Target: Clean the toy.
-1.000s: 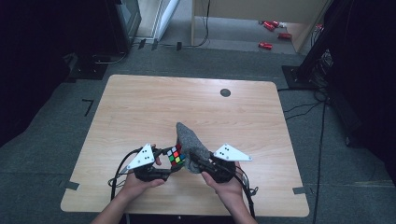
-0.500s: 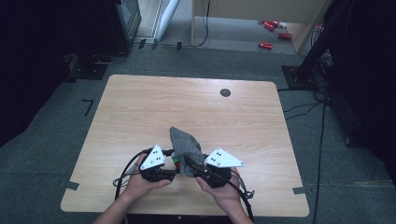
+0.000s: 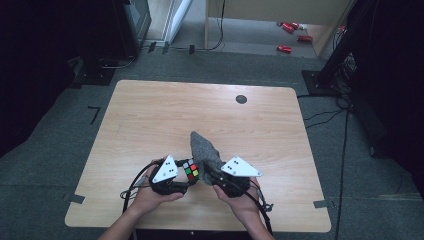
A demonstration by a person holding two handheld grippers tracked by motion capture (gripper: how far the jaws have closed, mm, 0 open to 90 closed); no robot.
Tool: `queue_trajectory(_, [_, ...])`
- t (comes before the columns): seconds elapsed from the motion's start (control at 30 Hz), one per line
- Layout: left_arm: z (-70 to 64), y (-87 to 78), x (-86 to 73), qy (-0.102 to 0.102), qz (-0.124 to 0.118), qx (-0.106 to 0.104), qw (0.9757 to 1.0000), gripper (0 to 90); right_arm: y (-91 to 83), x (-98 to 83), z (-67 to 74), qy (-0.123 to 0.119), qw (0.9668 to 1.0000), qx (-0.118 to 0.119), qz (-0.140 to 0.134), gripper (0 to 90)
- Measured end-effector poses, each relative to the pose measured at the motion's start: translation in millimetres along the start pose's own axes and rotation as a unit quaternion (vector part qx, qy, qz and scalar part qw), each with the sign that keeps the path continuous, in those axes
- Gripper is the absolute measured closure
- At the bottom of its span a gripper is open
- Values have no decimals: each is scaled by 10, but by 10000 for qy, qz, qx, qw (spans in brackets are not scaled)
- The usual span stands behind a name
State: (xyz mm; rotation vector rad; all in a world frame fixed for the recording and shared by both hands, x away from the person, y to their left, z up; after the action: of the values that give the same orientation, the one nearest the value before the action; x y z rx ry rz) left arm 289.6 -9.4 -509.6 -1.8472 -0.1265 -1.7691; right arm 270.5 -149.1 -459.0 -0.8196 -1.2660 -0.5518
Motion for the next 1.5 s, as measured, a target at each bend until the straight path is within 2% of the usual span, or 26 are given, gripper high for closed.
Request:
queue_trajectory(0.07, [-5, 10, -8, 19, 29, 16, 10000, 342, -8, 26, 63, 20, 9999, 146, -52, 665])
queue_trajectory(0.17, [-42, 16, -1, 109, 14, -33, 9999, 342, 37, 6, 279, -129, 9986, 513, 13, 664])
queue_trajectory(0.23, [-67, 1, 23, 166, -51, -76, 9998, 343, 71, -33, 360, -315, 9977, 598, 97, 664])
queue_trajectory(0.27, [-68, -5, 30, 202, -65, -38, 9998, 343, 77, -46, 355, -325, 9977, 577, 126, 664])
queue_trajectory(0.33, [-57, -15, 30, 199, -80, -7, 9998, 343, 65, -32, 273, -154, 9986, 498, 60, 664])
queue_trajectory(0.37, [-45, -26, 31, 174, -112, -5, 9998, 343, 49, -14, 203, -102, 9993, 367, 22, 664])
queue_trajectory(0.43, [-10, -62, 55, 71, -234, -40, 9997, 343, -3, 22, 45, 46, 10000, 74, -43, 664])
queue_trajectory(0.5, [14, -105, 100, 0, -445, -75, 9990, 343, -61, 64, -86, 319, 9993, -32, -204, 664])
queue_trajectory(0.53, [16, -128, 123, -30, -566, -119, 9983, 343, -86, 83, -123, 452, 9985, -30, -291, 664])
queue_trajectory(0.57, [18, -146, 143, -62, -664, -166, 9976, 343, -100, 101, -133, 573, 9976, 69, -382, 663])
queue_trajectory(0.67, [26, -183, 180, -145, -884, -243, 9957, 343, -95, 116, -76, 857, 9934, 552, -520, 663])
queue_trajectory(0.7, [25, -197, 187, -169, -944, -269, 9950, 343, -80, 101, -54, 857, 9932, 619, -488, 662])
queue_trajectory(0.8, [49, -237, 196, -181, -1072, -269, 9937, 343, -46, 40, -55, 833, 9938, 587, -448, 663])
queue_trajectory(0.9, [100, -285, 225, -329, -1238, -277, 9914, 343, -22, -39, -131, 575, 9976, 279, -280, 664])
queue_trajectory(1.0, [128, -314, 241, -413, -1323, -278, 9900, 343, -20, -52, -182, 617, 9976, 194, -243, 663])
queue_trajectory(1.1, [111, -289, 221, -386, -1245, -318, 9910, 343, -54, 29, -144, 646, 9968, 287, -373, 662])
queue_trajectory(1.2, [33, -241, 205, -210, -1114, -388, 9928, 343, -81, 114, -42, 528, 9965, 402, -503, 660])
queue_trajectory(1.3, [8, -238, 223, -175, -1123, -375, 9928, 343, -74, 102, -10, 428, 9971, 392, -499, 660])
queue_trajectory(1.37, [49, -276, 240, -340, -1245, -410, 9908, 343, -64, 62, -65, 517, 9971, 348, -435, 660])
queue_trajectory(1.43, [124, -334, 270, -547, -1426, -372, 9876, 343, -53, 8, -141, 504, 9979, 192, -365, 661])
queue_trajectory(1.5, [213, -406, 300, -790, -1634, -354, 9827, 342, -48, -34, -193, 527, 9981, 110, -315, 661])
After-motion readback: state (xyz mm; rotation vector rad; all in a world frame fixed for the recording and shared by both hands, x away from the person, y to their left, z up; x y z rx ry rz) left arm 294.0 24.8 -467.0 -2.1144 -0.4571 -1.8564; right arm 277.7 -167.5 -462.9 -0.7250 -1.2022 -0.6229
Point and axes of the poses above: each handheld gripper's, and its own axes: y roughly forward along the jaws, x roughly out of its top, z roughly to its left, the point moved 7 cm from there along y, roughly forward along the jaws, and after that the axes turned 9 degrees about -z, right-handed, at the moved point
